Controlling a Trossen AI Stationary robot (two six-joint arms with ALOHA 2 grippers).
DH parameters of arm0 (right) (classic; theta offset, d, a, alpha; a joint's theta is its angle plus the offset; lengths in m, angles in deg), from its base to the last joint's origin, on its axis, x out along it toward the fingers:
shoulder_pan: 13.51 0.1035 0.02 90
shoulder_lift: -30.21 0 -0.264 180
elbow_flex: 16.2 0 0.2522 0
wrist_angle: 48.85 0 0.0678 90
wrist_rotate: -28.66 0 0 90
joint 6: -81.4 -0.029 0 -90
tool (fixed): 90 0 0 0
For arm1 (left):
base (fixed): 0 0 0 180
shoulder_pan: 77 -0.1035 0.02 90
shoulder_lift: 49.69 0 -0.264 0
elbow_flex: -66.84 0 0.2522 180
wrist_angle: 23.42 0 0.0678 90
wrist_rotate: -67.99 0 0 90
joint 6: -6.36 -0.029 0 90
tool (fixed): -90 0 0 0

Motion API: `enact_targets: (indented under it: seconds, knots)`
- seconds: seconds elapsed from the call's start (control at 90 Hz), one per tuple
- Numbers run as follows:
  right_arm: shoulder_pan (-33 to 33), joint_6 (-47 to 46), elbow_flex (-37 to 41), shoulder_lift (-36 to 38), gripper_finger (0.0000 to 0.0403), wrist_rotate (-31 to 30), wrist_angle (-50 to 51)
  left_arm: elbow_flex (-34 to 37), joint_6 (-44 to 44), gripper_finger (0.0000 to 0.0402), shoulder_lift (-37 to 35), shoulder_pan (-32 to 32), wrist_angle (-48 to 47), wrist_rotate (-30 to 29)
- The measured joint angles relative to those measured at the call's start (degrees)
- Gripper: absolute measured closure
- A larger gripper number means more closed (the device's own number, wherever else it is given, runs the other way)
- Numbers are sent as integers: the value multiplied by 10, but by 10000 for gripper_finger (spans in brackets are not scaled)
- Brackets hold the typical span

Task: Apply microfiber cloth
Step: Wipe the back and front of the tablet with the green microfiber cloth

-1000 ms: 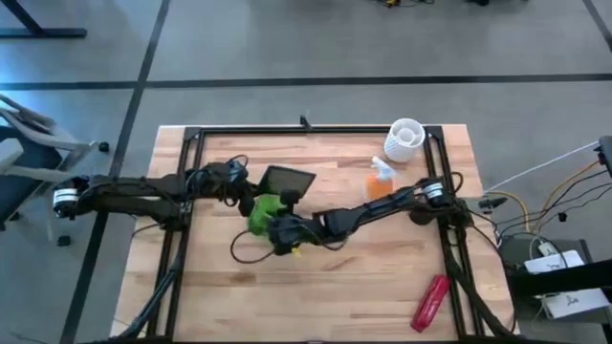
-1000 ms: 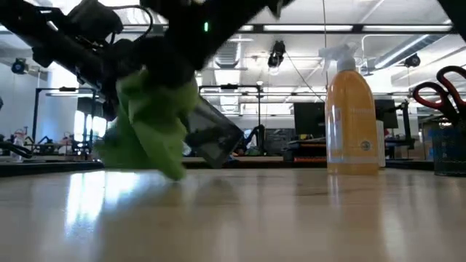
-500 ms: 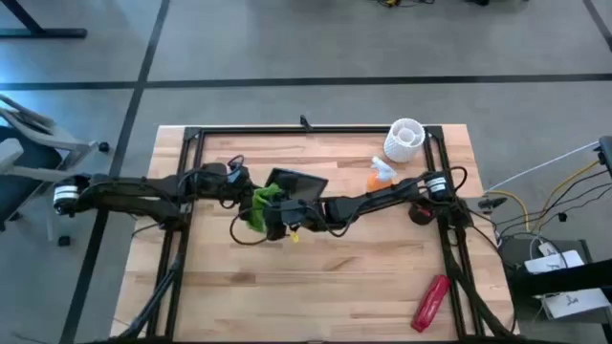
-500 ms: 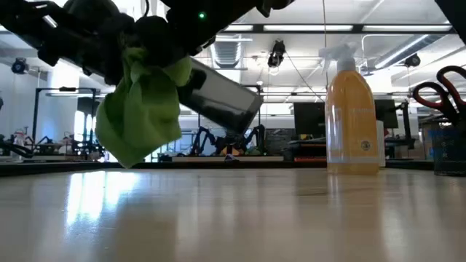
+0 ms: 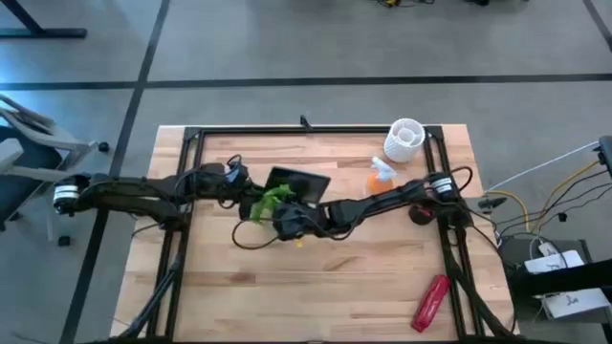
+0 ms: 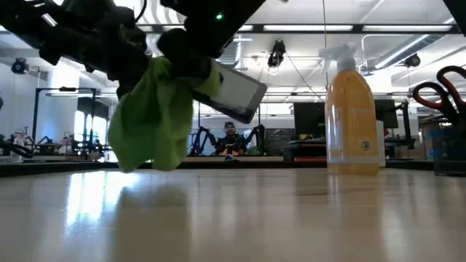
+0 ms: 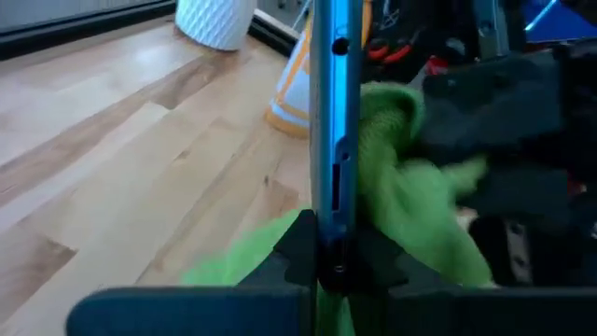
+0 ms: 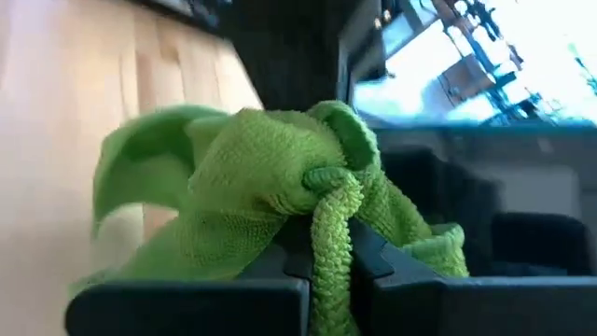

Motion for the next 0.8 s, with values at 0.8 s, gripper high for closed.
enact_targets:
  seconds: [0.8]
  knots:
    - [67, -94, 6, 134, 403, -103, 187, 0, -48, 393, 84, 41, 105, -9]
